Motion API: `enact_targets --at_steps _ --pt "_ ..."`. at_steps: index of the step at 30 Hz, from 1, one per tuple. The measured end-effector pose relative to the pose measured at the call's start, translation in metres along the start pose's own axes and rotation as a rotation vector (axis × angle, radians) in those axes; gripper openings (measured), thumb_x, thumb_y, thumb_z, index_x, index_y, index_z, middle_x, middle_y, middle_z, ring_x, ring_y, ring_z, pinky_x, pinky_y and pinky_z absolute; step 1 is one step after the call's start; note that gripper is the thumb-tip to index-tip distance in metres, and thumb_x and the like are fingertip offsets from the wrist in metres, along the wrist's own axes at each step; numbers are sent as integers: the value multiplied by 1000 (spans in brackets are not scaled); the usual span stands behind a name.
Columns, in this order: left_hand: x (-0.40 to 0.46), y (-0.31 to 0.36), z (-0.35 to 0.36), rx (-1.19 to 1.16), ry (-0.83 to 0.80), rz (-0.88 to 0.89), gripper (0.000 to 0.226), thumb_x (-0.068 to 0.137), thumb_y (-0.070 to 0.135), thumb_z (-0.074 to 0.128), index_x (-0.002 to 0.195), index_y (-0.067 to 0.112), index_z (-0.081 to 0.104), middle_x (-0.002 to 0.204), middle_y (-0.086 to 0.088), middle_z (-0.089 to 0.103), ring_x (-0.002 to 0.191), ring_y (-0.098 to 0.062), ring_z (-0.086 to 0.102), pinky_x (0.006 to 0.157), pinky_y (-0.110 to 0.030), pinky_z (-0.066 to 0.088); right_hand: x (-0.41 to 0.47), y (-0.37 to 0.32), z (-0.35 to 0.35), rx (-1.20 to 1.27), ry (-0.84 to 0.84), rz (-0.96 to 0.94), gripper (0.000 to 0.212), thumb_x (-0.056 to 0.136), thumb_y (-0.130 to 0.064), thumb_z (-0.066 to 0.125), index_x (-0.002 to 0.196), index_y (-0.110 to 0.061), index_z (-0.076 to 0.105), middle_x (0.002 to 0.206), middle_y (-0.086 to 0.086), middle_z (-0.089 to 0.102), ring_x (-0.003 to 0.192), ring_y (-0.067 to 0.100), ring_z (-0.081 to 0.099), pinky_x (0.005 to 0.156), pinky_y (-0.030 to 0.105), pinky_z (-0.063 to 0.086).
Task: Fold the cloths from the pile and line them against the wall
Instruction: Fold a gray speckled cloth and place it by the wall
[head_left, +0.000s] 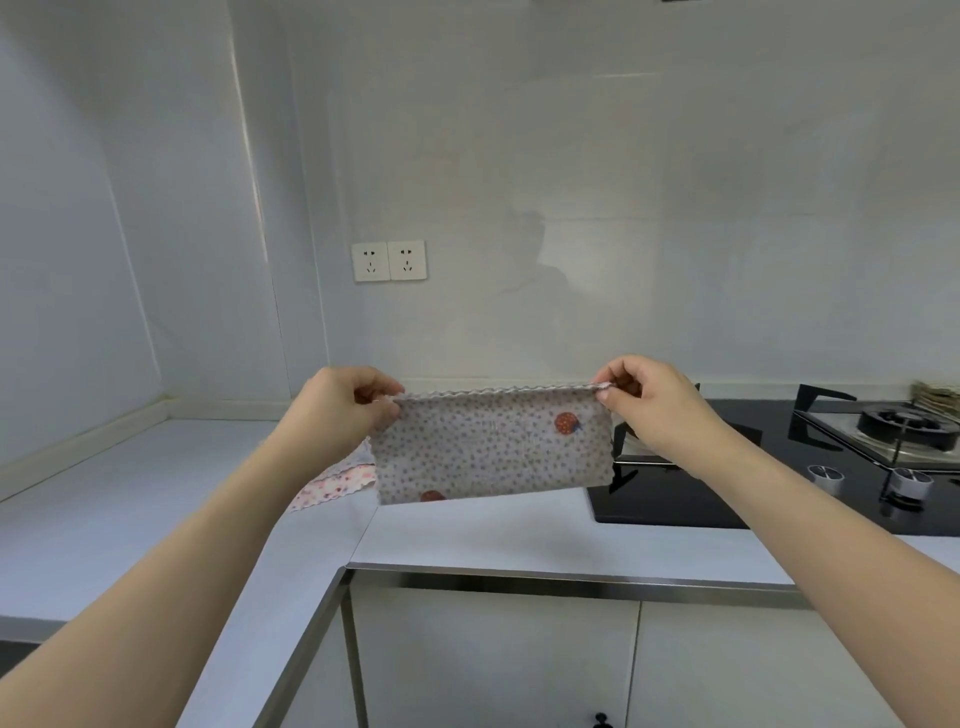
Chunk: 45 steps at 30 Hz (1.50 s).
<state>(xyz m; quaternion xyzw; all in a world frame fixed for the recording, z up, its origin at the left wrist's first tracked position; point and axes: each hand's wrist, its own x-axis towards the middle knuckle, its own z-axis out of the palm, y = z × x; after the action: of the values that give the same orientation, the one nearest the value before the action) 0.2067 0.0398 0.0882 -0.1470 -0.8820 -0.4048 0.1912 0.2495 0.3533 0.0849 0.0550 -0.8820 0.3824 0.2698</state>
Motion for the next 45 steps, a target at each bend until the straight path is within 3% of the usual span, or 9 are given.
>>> enact_targets --at_steps 5,12,20,23,29,33,36,39,45 --pt "1 -4 -4 -107 -114 -102 5 81 9 76 81 11 72 76 -12 72 69 -20 63 70 -32 51 2 1 2 266 -41 119 9 93 -13 61 87 -18 64 88 4 67 80 15 58 82 35 49" --pt "9 -32 16 -249 -240 -266 17 79 4 76 90 -6 67 71 -11 68 58 -15 65 53 -24 55 10 33 22 494 -151 294 12 87 1 61 84 -11 64 85 7 61 81 20 53 76 31 47" --pt "42 -87 65 -213 -406 -462 23 76 10 81 90 -4 71 91 -23 71 70 -24 64 55 -24 55 51 92 86 369 -159 476 13 86 1 61 91 -10 66 93 10 66 86 22 59 77 36 51" --pt "57 -108 91 -142 -396 -486 16 77 9 80 85 -1 71 76 -16 68 59 -19 62 56 -27 57 75 111 119 220 -140 503 16 86 2 59 91 -13 64 92 8 63 85 21 58 73 34 50" --pt "83 -135 132 53 -367 -375 8 81 10 74 74 8 69 77 -13 71 65 -22 65 58 -28 55 106 142 176 -173 -152 444 25 85 -2 46 97 -18 60 103 2 57 96 23 56 81 33 48" --pt "87 -128 154 517 -298 -120 33 82 18 61 114 22 60 111 0 60 103 -23 56 81 -30 44 105 149 193 -446 -205 344 39 83 -3 53 119 -16 52 121 8 51 108 29 51 90 40 45" --pt "76 -118 176 424 -198 140 39 85 20 56 124 23 55 120 1 51 113 -23 44 93 -33 35 96 144 198 -733 -98 95 52 82 -6 54 131 -17 43 126 9 41 112 30 42 91 39 36" --pt "58 -120 196 381 -250 260 35 91 25 47 125 21 54 120 2 48 113 -22 43 94 -33 35 78 131 203 -653 -184 74 50 90 -19 50 138 -18 35 131 9 36 120 31 36 98 41 32" --pt "44 -129 194 542 -509 138 69 87 57 16 151 31 19 153 1 21 140 -18 17 117 -39 14 50 133 206 -631 -514 200 60 100 -50 15 153 -24 10 160 4 5 147 23 0 118 44 2"
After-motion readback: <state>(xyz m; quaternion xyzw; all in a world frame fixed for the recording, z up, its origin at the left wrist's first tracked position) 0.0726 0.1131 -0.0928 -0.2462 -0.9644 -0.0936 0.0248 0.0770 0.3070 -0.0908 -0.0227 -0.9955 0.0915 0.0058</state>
